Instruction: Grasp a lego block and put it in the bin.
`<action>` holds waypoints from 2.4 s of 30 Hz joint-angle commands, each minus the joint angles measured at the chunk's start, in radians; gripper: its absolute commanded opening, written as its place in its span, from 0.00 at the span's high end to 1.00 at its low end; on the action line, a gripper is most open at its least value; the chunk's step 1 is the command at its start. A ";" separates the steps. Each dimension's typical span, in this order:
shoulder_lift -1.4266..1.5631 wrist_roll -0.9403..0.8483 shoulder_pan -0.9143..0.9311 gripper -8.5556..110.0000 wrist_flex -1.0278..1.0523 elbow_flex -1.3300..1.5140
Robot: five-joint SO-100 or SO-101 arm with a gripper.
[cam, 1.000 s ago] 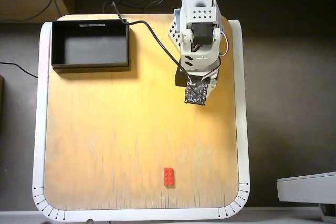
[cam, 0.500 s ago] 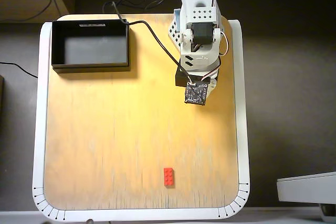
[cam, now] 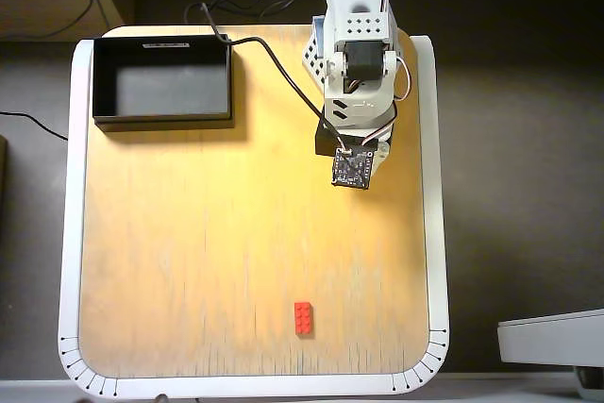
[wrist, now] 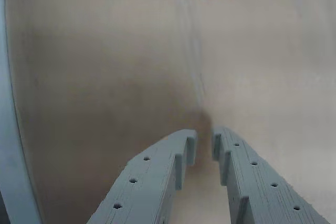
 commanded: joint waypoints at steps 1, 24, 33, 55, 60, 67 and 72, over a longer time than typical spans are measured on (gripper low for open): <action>0.094 -0.098 -0.015 0.92 0.005 0.170; -0.037 0.469 -0.006 0.93 -0.221 0.058; -0.483 0.420 -0.008 0.93 -0.342 -0.285; -1.097 0.380 0.052 0.93 -0.440 -1.015; -1.246 0.396 0.086 0.93 -0.515 -1.120; -1.408 0.451 0.137 0.92 -0.538 -1.244; -1.508 0.511 0.187 0.90 -0.538 -1.324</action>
